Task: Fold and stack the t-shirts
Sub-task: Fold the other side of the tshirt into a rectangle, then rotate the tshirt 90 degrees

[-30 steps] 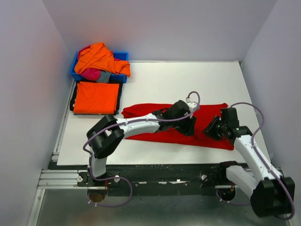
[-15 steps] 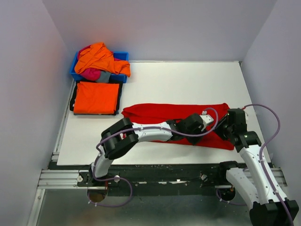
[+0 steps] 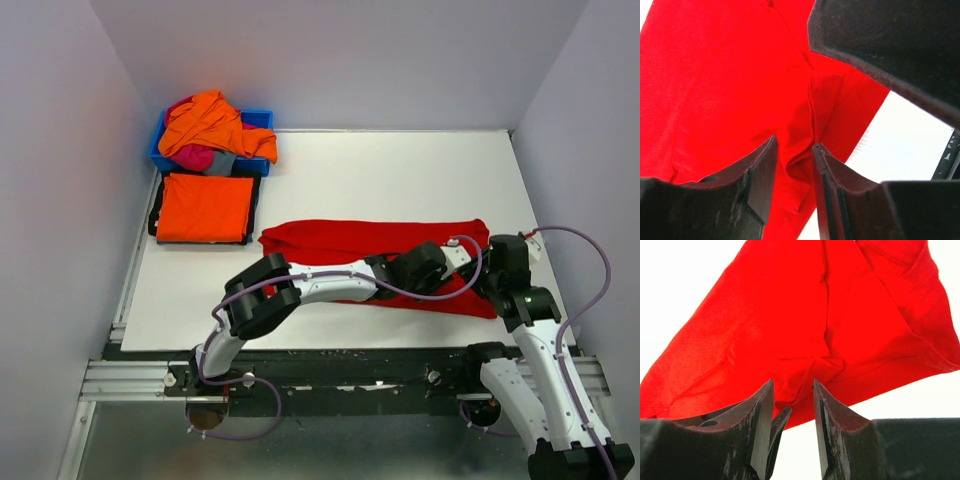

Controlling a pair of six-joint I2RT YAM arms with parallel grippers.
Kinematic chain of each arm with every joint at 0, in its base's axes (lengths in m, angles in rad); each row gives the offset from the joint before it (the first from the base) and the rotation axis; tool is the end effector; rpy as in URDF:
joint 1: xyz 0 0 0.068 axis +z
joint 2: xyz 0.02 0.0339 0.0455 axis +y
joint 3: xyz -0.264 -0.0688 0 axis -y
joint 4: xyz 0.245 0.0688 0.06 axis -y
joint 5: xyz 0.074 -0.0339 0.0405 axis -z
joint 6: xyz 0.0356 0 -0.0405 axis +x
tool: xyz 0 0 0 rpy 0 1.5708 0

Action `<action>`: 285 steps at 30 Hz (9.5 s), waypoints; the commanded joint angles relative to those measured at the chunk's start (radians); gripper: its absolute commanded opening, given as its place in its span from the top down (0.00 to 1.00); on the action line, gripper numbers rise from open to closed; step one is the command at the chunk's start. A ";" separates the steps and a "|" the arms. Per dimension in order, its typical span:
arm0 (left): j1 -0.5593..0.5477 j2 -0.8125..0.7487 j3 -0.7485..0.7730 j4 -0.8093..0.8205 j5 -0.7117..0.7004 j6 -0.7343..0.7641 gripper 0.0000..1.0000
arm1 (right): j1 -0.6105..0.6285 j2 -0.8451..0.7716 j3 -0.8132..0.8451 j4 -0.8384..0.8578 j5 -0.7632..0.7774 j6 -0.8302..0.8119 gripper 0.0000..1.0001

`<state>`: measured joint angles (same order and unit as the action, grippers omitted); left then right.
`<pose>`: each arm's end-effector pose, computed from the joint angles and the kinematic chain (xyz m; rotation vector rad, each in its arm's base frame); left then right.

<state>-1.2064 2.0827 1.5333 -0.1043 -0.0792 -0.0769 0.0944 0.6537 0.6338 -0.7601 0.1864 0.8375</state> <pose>0.1725 -0.4442 0.2003 1.1892 1.9607 -0.6046 0.1341 0.0061 0.2525 0.9366 2.1517 0.2439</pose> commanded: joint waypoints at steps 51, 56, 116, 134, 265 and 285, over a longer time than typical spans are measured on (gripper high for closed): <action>0.059 -0.116 -0.058 -0.213 0.335 -0.014 1.00 | -0.160 0.418 -0.057 0.289 -0.240 -0.046 0.58; 0.064 -0.113 -0.050 -0.255 0.358 -0.046 0.48 | -0.160 0.458 -0.077 0.292 -0.239 -0.044 0.67; 0.237 0.017 -0.182 0.052 0.418 -0.827 0.73 | -0.157 0.296 -0.269 0.317 -0.458 -0.127 0.94; 0.269 -0.105 -0.245 0.029 0.440 -0.799 0.88 | -0.148 0.327 -0.232 0.236 -0.459 -0.118 0.90; 0.507 -0.886 -0.695 -0.466 -0.042 -0.627 0.88 | 0.088 0.914 0.214 0.251 0.013 0.170 0.99; 0.688 -0.859 -0.714 -0.290 0.076 -0.589 0.84 | 0.528 1.655 1.206 -0.131 -0.002 0.089 0.99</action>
<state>-0.5289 1.2053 0.8574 -0.4797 -0.0475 -0.6601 0.5358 2.1635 1.6814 -0.8253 0.2543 0.9752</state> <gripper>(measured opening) 0.162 0.010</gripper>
